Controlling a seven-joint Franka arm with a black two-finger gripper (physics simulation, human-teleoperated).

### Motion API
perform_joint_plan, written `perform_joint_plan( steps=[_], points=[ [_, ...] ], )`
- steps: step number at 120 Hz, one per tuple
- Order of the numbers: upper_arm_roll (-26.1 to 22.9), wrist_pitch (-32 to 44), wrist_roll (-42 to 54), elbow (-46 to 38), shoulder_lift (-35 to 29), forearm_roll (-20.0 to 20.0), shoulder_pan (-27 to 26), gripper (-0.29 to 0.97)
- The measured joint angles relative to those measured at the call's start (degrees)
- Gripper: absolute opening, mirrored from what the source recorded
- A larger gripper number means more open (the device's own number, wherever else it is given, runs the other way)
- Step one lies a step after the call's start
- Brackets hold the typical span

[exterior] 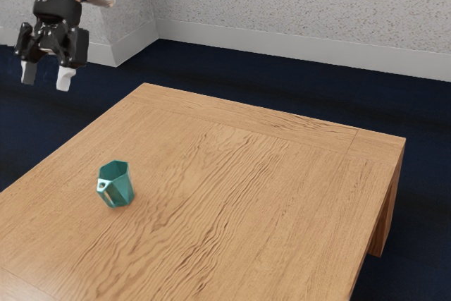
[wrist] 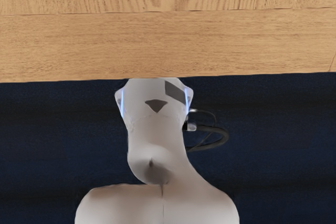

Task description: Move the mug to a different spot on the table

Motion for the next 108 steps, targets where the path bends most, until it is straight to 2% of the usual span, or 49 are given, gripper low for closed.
perform_joint_plan(
  steps=[8, 16, 28, 46, 59, 66, 76, 108],
  points=[
    [1.51, 14.01, 0.84, -6.4, 0.12, -0.84, 1.29, 0.67],
    [1.84, 23.67, 1.51, -8.71, 0.35, -1.31, 2.64, 0.67],
    [2.23, 31.68, 2.02, -14.65, -1.18, -1.41, 2.2, 0.66],
    [3.4, 41.95, 1.99, -30.98, -8.85, -0.77, 0.54, 0.66],
    [3.5, 51.53, 1.98, -46.4, -15.36, -0.46, 5.16, 0.66],
    [3.51, 57.04, 1.97, -52.86, -16.66, -0.14, 6.76, 0.66],
    [3.5, 64.5, 1.97, -57.22, -14.25, 0.14, 7.46, 0.66],
    [3.46, 83.24, 2.02, -61.49, -5.04, 1.13, 10.64, 0.66]
  ],
)
